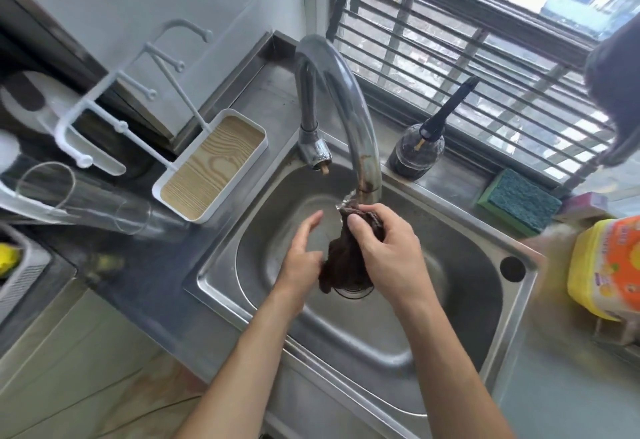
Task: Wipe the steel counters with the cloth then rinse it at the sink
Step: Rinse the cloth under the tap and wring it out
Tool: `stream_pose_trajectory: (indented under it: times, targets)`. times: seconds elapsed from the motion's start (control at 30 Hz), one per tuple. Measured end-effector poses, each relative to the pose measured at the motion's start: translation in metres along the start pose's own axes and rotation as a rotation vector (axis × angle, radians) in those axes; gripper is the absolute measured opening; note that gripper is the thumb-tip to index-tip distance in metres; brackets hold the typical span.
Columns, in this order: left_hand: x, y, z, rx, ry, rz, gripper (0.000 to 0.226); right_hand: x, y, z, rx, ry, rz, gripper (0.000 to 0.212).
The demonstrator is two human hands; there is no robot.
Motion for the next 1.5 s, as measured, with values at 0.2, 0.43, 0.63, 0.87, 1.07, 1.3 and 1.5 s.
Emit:
stream_pose_trajectory:
  times: [0.2, 0.43, 0.63, 0.87, 1.07, 1.3, 1.5]
  targets:
    - [0.015, -0.037, 0.022, -0.538, -0.050, 0.071, 0.071, -0.001, 0.017, -0.005, 0.059, -0.025, 0.043, 0.026]
    - [0.007, -0.033, 0.024, -0.505, -0.079, -0.367, 0.030, -0.002, 0.062, -0.011, 0.290, 0.072, 0.156, 0.015]
    - [0.011, 0.000, 0.012, -0.073, -0.253, -0.621, 0.021, 0.052, 0.092, -0.001, 0.448, -0.166, 0.205, 0.012]
    - [0.026, -0.010, 0.013, -0.204, -0.289, -0.584, 0.019, 0.102, 0.042, 0.005, -0.122, -0.461, 0.609, 0.027]
    - [0.025, -0.022, 0.015, -0.303, -0.335, -0.728, 0.025, 0.063, 0.006, 0.019, -0.556, -0.118, 0.619, 0.099]
    - [0.023, -0.025, 0.024, -0.484, -0.239, -0.623, 0.036, 0.053, 0.008, 0.016, -0.390, 0.097, 0.323, 0.066]
    - [0.017, -0.018, 0.035, -0.498, -0.026, -0.293, 0.081, 0.047, 0.011, 0.013, -0.427, 0.010, 0.033, 0.035]
Point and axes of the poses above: each hand's wrist, its own z-axis away from the middle knuckle, its own y-axis out of the back of the hand, x = y × z, the point moved 5 cm from there along -z, towards the middle knuckle, and after that the axes turned 2 degrees about z, right-handed, at the moved point
